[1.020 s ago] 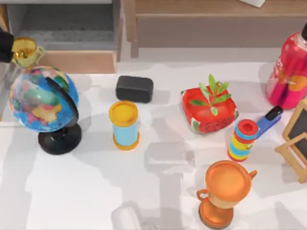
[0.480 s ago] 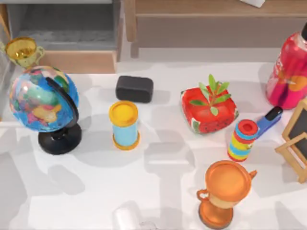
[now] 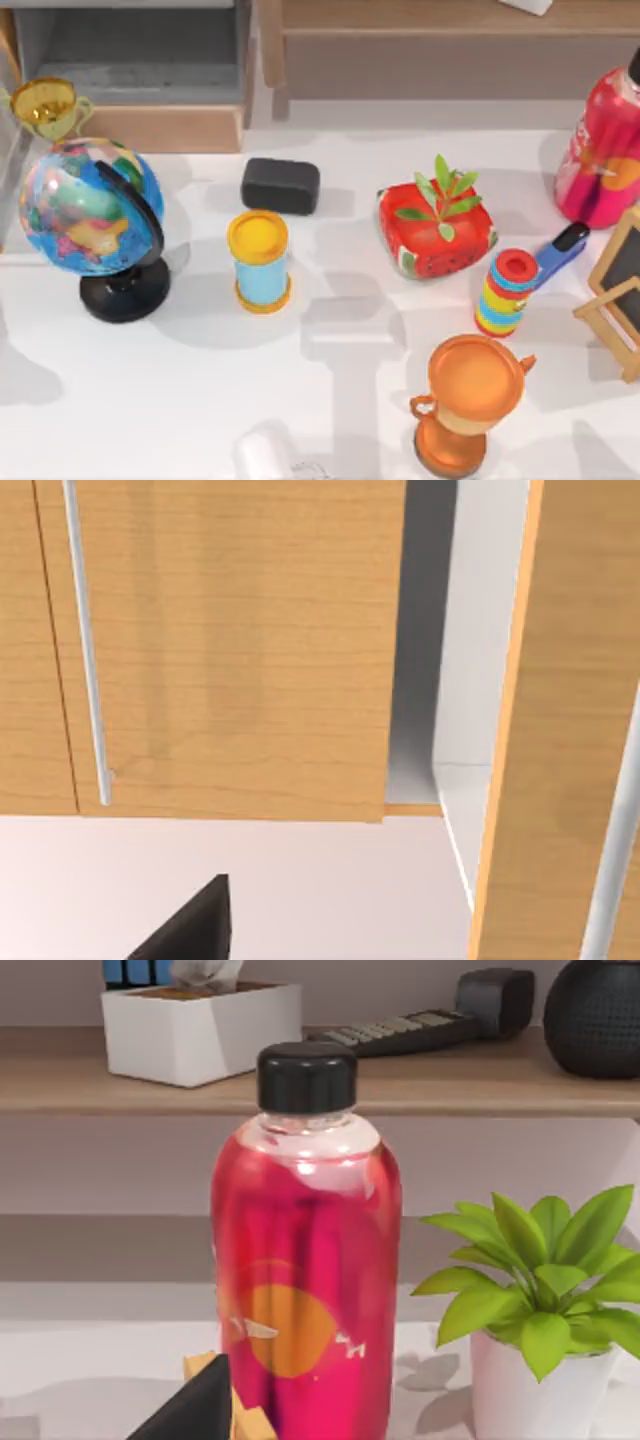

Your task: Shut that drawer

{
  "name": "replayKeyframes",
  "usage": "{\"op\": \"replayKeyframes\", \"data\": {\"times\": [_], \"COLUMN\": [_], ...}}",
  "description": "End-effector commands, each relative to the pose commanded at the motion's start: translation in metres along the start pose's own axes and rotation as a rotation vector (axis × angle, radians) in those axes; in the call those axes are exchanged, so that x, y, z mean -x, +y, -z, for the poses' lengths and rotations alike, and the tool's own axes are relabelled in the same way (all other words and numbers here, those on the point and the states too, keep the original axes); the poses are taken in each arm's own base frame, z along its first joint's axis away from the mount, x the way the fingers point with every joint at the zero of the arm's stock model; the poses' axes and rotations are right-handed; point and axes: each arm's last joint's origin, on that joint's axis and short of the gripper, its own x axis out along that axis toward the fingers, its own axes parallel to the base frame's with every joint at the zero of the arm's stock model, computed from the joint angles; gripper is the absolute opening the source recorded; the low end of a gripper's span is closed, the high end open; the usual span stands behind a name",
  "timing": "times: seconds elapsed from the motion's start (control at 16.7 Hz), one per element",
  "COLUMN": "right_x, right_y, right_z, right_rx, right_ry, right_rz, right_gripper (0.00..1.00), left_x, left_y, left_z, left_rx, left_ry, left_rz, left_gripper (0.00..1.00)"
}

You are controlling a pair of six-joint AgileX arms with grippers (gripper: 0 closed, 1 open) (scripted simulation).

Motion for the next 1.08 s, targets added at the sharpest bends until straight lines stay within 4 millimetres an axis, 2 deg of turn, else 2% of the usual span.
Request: {"op": "replayKeyframes", "data": {"times": [0.12, 0.48, 0.78, 1.02, 1.08], "right_x": [0.0, 0.0, 0.0, 0.0, 0.0], "right_y": [0.0, 0.0, 0.0, 0.0, 0.0], "right_z": [0.0, 0.0, 0.0, 0.0, 0.0], "right_rx": [0.0, 0.0, 0.0, 0.0, 0.0], "right_ry": [0.0, 0.0, 0.0, 0.0, 0.0], "right_rz": [0.0, 0.0, 0.0, 0.0, 0.0], "right_gripper": [1.0, 1.0, 1.0, 1.0, 1.0], "left_x": [-0.001, -0.002, -0.025, -0.026, -0.026], "left_y": [-0.006, -0.006, -0.006, -0.006, -0.006], "left_z": [0.0, -0.001, 0.0, 0.0, 0.0], "left_rx": [-0.017, -0.015, -0.017, -0.017, -0.017], "left_ry": [-0.023, -0.024, -0.023, -0.023, -0.023], "left_rz": [0.009, 0.011, 0.009, 0.009, 0.009], "left_gripper": [1.0, 1.0, 1.0, 1.0, 0.92]}}
